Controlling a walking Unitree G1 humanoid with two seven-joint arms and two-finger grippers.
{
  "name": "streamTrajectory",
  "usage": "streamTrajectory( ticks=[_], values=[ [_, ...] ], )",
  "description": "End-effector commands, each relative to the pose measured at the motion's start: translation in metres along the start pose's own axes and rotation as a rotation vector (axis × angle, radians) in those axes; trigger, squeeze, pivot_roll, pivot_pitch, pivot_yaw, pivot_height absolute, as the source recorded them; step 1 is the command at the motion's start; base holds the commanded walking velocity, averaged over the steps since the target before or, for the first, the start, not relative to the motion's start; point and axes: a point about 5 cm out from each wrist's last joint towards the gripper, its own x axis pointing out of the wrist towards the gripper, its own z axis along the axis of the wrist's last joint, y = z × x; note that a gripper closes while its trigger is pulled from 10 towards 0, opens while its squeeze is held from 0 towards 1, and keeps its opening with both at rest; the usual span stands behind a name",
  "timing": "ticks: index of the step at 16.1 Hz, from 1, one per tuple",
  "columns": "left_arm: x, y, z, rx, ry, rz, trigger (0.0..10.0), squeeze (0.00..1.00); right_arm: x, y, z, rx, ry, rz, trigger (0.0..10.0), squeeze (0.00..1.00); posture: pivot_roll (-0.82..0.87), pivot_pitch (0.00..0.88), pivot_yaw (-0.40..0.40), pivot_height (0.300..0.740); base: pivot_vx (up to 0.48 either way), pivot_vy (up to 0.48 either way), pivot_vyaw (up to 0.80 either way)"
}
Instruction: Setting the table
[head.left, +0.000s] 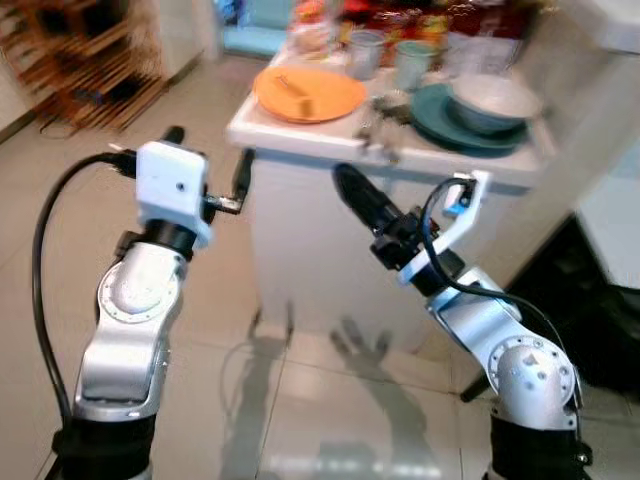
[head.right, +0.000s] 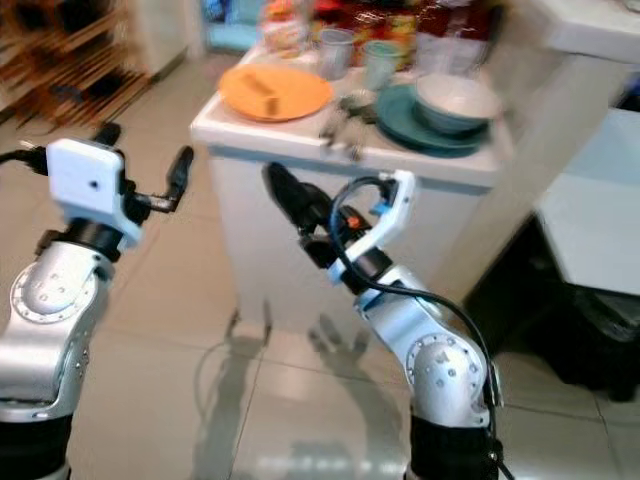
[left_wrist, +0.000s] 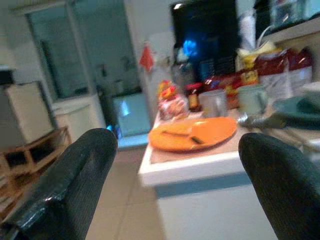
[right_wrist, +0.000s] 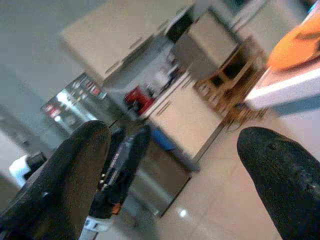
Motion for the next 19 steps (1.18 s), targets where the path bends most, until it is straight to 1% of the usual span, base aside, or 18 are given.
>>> streamTrajectory(
  ticks=[1,3,6,7,9,10,11,14,16,19],
  values=[
    [0.001,-0.010,0.003,-0.007,-0.022,-0.036,10.0,0.00,-0.005,-0.001,0.008,-0.016,-0.005,-0.012,10.0,0.00,0.11,0.000,-0.055,0.740,0.334,0.000,0.00],
    [0.002,-0.011,0.004,-0.007,-0.027,-0.043,10.0,0.00,-0.004,-0.001,0.008,-0.019,0.008,-0.017,10.0,0.00,0.11,0.001,-0.055,0.740,0.377,0.000,0.00],
    [0.003,-0.017,0.008,-0.019,-0.050,-0.076,10.0,0.00,0.000,-0.005,0.007,-0.001,0.038,-0.067,10.0,0.00,0.11,0.011,-0.059,0.740,0.391,0.000,0.00],
    [0.002,-0.023,0.011,-0.081,-0.069,-0.124,10.0,0.00,0.002,-0.006,0.008,0.008,0.041,-0.070,10.0,0.00,0.11,0.015,-0.060,0.740,0.000,0.000,0.00],
    [-0.002,-0.032,0.014,-0.151,-0.087,-0.191,10.0,0.00,0.003,-0.006,0.010,0.020,0.029,-0.071,10.0,0.00,0.11,0.015,-0.060,0.740,0.000,0.000,0.00],
    [-0.003,-0.033,0.014,-0.168,-0.089,-0.199,10.0,0.00,0.004,-0.005,0.011,0.024,0.025,-0.072,10.0,0.00,0.11,0.015,-0.060,0.740,0.000,0.000,0.00],
    [-0.004,-0.033,0.015,-0.206,-0.095,-0.217,10.0,0.00,0.004,-0.005,0.012,0.030,0.014,-0.074,10.0,0.00,0.11,0.022,-0.059,0.740,0.000,0.000,0.00],
    [-0.016,-0.036,0.009,-0.303,-0.073,-0.368,10.0,0.00,0.002,-0.008,0.019,0.023,-0.007,-0.090,10.0,0.00,0.11,0.028,-0.055,0.740,0.000,0.000,0.00],
    [-0.020,-0.040,0.012,-0.316,-0.075,-0.435,10.0,0.00,0.001,-0.010,0.021,0.018,-0.008,-0.095,10.0,0.00,0.11,0.032,-0.053,0.740,0.000,0.000,0.00],
    [-0.020,-0.043,0.013,-0.317,-0.077,-0.448,10.0,0.00,0.001,-0.008,0.020,0.017,0.007,-0.088,10.0,0.00,0.11,0.034,-0.051,0.740,0.000,0.000,0.00]
  ],
)
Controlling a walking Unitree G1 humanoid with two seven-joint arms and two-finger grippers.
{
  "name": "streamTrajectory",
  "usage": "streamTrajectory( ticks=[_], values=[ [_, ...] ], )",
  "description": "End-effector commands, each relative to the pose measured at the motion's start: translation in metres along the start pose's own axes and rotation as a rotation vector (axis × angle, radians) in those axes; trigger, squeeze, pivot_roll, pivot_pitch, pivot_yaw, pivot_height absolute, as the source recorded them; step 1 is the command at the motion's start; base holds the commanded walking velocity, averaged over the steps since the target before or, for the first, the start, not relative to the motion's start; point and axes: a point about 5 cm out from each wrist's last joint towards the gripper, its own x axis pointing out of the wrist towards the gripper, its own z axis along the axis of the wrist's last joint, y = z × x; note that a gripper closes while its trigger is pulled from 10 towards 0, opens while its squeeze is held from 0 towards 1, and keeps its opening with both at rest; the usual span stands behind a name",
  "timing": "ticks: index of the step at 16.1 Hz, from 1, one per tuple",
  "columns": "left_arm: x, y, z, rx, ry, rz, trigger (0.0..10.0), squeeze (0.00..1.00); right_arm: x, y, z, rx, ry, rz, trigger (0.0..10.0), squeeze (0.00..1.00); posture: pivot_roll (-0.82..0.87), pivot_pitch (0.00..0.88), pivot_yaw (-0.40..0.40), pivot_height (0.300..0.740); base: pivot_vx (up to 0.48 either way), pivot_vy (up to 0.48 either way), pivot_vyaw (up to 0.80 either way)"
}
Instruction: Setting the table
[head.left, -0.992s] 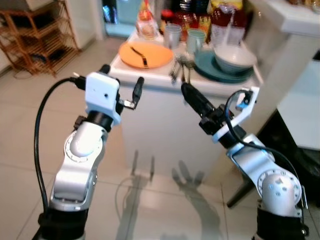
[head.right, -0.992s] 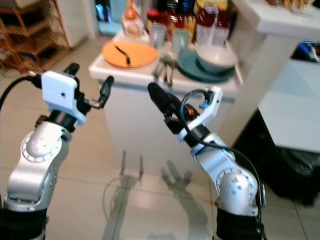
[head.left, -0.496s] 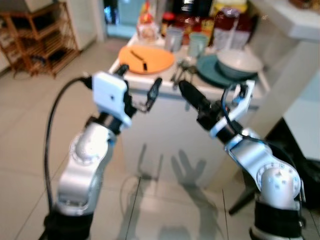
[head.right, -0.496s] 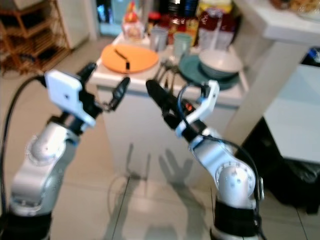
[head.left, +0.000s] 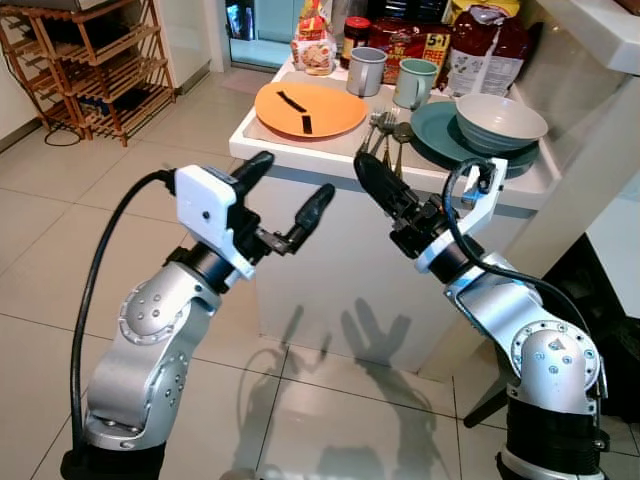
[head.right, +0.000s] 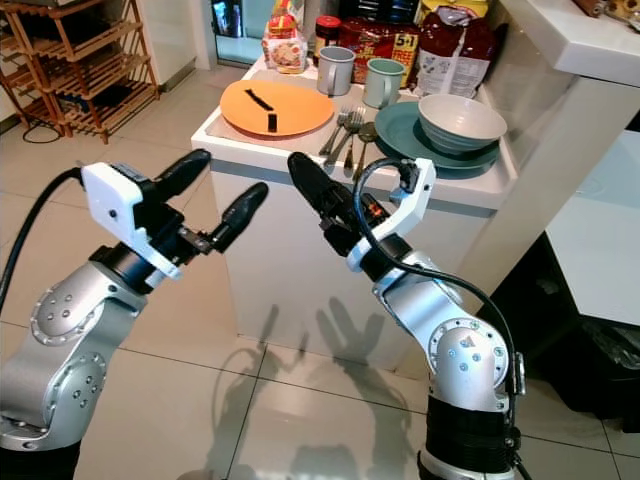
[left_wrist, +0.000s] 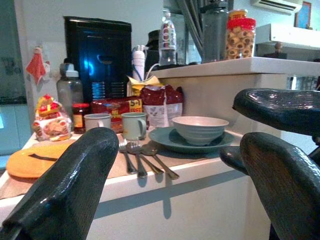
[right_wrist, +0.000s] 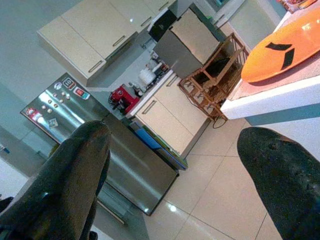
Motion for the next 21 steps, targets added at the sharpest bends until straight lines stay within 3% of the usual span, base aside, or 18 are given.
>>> streamTrajectory(
  ticks=[1,6,14,21],
  values=[
    [0.002,-0.004,0.002,-0.004,-0.005,-0.026,10.0,0.00,0.001,0.001,0.002,0.000,0.009,0.011,10.0,0.00,0.11,0.034,-0.051,0.740,0.000,0.000,0.00],
    [0.003,-0.003,0.002,-0.010,0.001,-0.035,10.0,0.00,-0.001,0.012,-0.011,-0.004,0.091,0.094,10.0,0.00,0.11,0.036,-0.045,0.740,0.000,0.000,0.00],
    [0.004,-0.004,0.003,-0.014,-0.002,-0.036,10.0,0.00,-0.004,0.011,-0.016,-0.017,0.140,0.093,10.0,0.00,0.10,0.039,-0.045,0.740,0.000,0.000,0.00],
    [0.004,-0.003,0.003,-0.001,0.006,-0.032,10.0,0.00,-0.011,0.026,-0.026,-0.028,0.220,0.216,10.0,0.00,0.10,0.044,-0.043,0.740,0.000,0.000,0.00]
  ],
)
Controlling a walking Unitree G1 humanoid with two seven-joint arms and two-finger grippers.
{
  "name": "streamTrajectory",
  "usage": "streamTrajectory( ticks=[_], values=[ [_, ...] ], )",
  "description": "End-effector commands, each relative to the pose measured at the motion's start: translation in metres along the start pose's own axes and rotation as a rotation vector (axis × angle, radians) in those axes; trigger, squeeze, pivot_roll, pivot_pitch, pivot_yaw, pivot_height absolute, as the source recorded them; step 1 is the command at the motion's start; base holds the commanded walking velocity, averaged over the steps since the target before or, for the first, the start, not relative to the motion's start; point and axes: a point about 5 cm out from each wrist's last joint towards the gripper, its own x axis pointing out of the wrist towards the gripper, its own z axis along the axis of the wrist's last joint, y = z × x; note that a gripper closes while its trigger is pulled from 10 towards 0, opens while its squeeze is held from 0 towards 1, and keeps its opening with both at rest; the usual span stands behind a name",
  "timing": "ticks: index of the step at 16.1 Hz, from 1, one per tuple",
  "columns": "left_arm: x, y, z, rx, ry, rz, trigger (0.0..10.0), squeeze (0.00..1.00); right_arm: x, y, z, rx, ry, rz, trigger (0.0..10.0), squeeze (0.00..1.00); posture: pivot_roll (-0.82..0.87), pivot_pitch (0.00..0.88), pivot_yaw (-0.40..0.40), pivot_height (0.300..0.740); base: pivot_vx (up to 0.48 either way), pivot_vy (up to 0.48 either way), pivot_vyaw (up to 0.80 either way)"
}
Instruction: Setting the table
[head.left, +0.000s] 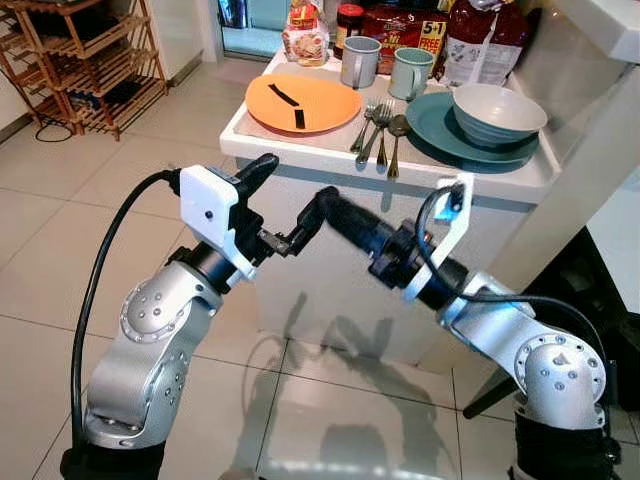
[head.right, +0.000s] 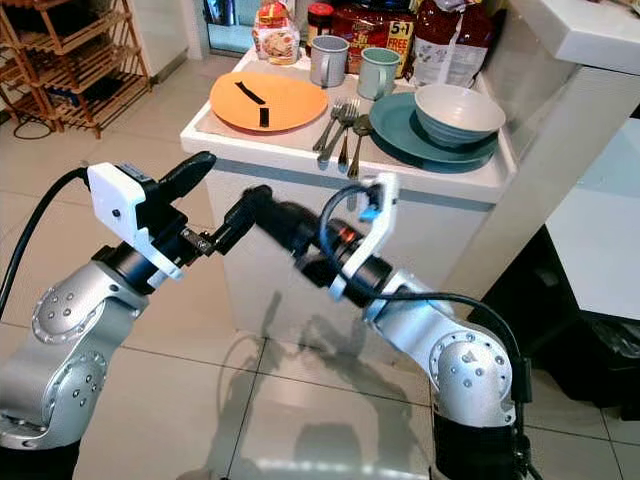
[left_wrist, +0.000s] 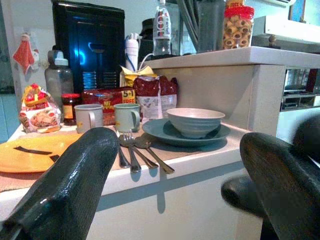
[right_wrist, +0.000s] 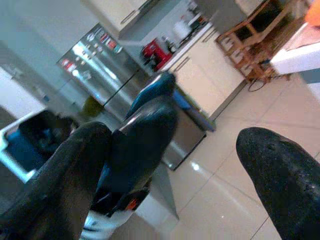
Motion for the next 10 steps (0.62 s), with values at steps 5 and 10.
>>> streamTrajectory(
  ticks=[5,10],
  values=[
    [0.003,-0.002,0.006,0.013,-0.014,-0.018,10.0,0.00,-0.006,-0.011,0.009,-0.028,-0.053,-0.081,10.0,0.00,0.10,0.044,-0.043,0.740,0.000,0.000,0.00],
    [-0.002,-0.012,0.007,-0.051,-0.014,-0.101,10.0,0.00,-0.012,-0.026,0.039,-0.048,-0.224,-0.202,10.0,0.00,0.11,0.044,-0.044,0.740,0.000,0.000,0.00]
  ],
)
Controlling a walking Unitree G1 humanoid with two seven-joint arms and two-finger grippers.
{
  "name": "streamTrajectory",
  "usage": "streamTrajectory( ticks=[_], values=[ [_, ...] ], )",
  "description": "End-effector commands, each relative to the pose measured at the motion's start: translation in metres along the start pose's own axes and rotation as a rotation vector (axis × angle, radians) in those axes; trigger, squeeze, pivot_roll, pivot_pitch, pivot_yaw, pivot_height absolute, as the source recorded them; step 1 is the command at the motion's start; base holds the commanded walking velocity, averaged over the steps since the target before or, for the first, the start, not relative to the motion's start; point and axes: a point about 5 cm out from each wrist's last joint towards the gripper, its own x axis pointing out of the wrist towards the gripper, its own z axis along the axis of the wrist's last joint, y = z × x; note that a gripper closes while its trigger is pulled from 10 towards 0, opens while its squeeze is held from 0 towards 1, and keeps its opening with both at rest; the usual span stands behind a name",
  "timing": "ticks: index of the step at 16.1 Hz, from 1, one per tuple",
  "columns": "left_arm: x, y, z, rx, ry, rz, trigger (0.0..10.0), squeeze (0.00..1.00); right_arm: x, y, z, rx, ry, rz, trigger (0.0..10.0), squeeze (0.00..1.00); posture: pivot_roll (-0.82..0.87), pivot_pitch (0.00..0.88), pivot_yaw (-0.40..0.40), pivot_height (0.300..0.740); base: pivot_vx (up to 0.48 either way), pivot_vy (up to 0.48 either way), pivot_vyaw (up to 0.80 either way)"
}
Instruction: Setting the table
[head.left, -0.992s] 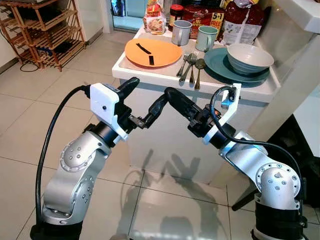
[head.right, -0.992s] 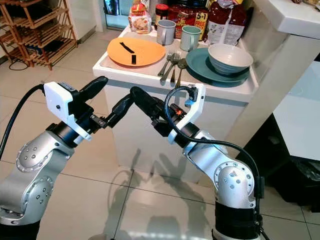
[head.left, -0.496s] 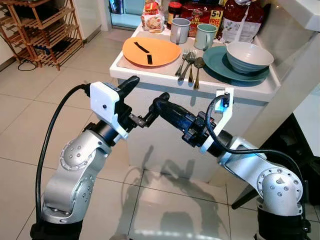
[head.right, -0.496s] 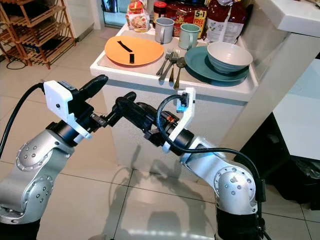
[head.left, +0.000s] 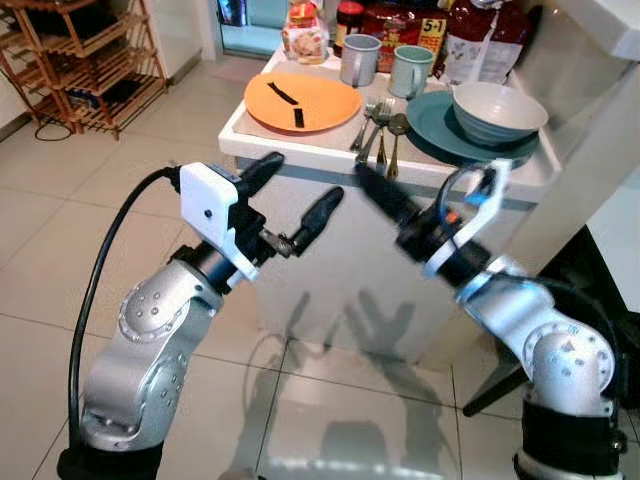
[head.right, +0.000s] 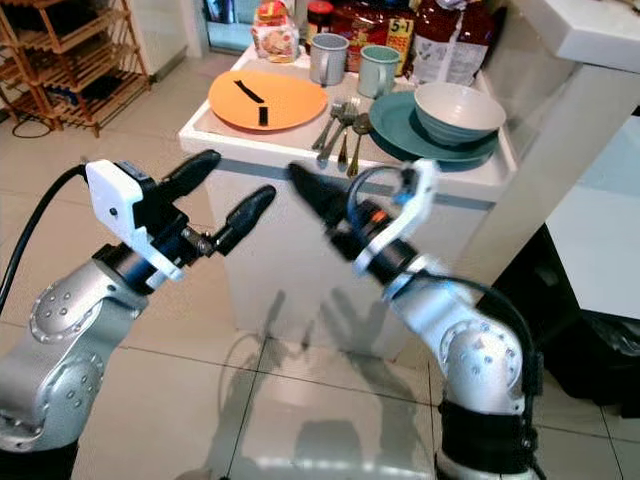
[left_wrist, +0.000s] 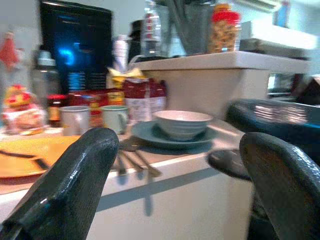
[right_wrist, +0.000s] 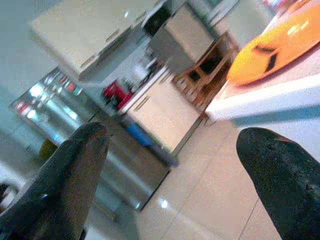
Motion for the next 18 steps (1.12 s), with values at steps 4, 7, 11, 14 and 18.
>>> streamTrajectory(
  ticks=[4,7,11,14,18],
  values=[
    [0.000,-0.005,0.003,-0.005,-0.005,-0.028,10.0,0.00,-0.001,0.004,0.000,0.008,0.012,0.042,10.0,0.00,0.11,0.037,-0.048,0.740,0.000,0.000,0.00],
    [0.001,-0.005,0.006,-0.007,-0.009,-0.034,10.0,0.00,-0.001,0.014,-0.011,0.024,0.064,0.106,10.0,0.00,0.11,0.033,-0.045,0.740,0.000,0.000,0.00],
    [0.003,-0.006,0.008,-0.011,-0.020,-0.036,10.0,0.00,-0.002,0.015,-0.018,0.027,0.103,0.123,10.0,0.00,0.11,0.035,-0.050,0.740,0.000,0.000,0.00],
    [0.003,-0.006,0.009,-0.009,-0.026,-0.033,10.0,0.00,-0.003,0.016,-0.020,0.024,0.123,0.131,10.0,0.00,0.11,0.038,-0.052,0.740,0.000,0.000,0.00],
    [0.004,-0.006,0.010,-0.007,-0.029,-0.027,10.0,0.00,-0.004,0.019,-0.023,0.027,0.149,0.160,10.0,0.00,0.11,0.043,-0.055,0.740,0.000,0.000,0.00]
  ],
)
